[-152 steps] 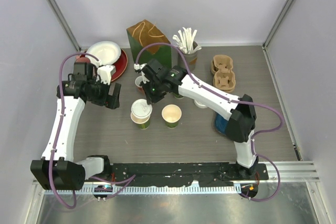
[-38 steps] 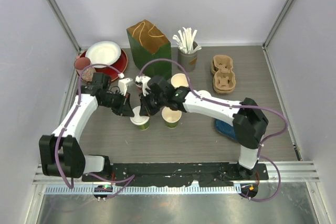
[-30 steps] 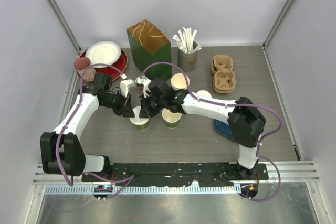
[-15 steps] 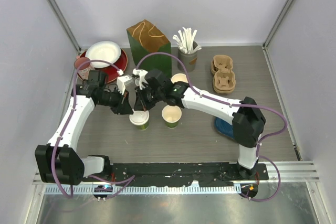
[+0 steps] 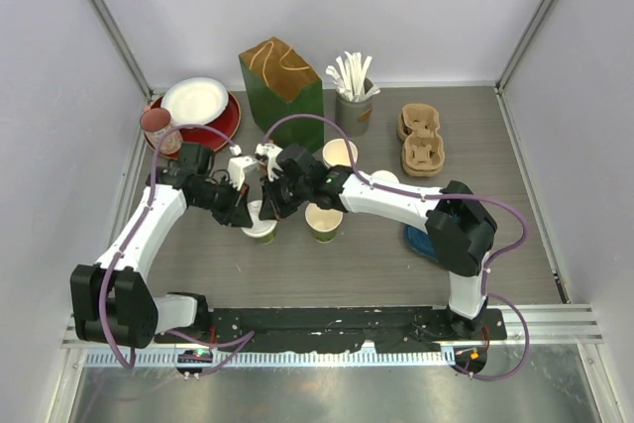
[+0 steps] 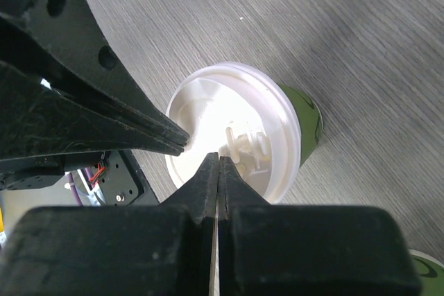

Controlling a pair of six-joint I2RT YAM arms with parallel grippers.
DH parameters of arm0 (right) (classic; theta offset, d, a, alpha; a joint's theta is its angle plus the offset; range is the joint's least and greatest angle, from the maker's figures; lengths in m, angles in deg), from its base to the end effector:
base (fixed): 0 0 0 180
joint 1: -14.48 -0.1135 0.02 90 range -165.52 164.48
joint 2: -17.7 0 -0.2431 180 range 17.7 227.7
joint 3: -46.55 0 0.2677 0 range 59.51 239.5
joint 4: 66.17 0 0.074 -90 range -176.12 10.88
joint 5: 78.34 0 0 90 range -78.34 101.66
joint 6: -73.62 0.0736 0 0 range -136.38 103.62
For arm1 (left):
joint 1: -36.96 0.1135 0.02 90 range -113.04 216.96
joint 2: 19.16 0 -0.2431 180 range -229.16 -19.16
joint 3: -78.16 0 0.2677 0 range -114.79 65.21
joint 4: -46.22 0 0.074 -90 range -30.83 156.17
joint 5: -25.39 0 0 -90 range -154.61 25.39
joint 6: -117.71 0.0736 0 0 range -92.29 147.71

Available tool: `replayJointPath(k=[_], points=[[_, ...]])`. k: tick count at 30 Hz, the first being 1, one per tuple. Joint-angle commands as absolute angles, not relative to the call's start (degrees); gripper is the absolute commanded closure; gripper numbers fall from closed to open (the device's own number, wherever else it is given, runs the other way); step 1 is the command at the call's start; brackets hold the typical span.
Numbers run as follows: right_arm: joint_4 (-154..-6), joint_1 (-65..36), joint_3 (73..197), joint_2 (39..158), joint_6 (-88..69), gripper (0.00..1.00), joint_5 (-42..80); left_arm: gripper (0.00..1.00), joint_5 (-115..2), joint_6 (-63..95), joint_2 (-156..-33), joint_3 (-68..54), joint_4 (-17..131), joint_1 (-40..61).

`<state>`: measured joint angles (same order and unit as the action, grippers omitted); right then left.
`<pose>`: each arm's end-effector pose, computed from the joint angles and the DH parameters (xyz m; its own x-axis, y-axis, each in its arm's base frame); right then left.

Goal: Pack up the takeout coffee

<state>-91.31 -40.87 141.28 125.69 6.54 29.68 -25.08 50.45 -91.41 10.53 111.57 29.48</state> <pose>0.2476 0.3983 0.1939 -0.6836 -0.3377 -0.6470 -0.7099 0.5133 0.4822 0.2492 -0.0800 0.2006 -0.7367 0.3974 -0.5470 0.6520 0.6318 -0.4191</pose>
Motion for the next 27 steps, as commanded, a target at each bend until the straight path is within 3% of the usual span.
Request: replayJointPath(k=[1,12,27], points=[[-95.91,-41.50,144.22,123.96,5.59,0.99,29.49,1.00,-23.92,51.08,-89.65,5.19,112.77,29.32],[-101.00,-41.85,153.55,123.97,2.26,0.99,30.38,1.00,-24.44,50.03,-89.04,2.28,114.27,31.59],[-97.05,-42.65,144.14,129.24,2.25,0.99,29.94,1.00,-28.22,46.42,-89.47,3.33,112.78,34.59]])
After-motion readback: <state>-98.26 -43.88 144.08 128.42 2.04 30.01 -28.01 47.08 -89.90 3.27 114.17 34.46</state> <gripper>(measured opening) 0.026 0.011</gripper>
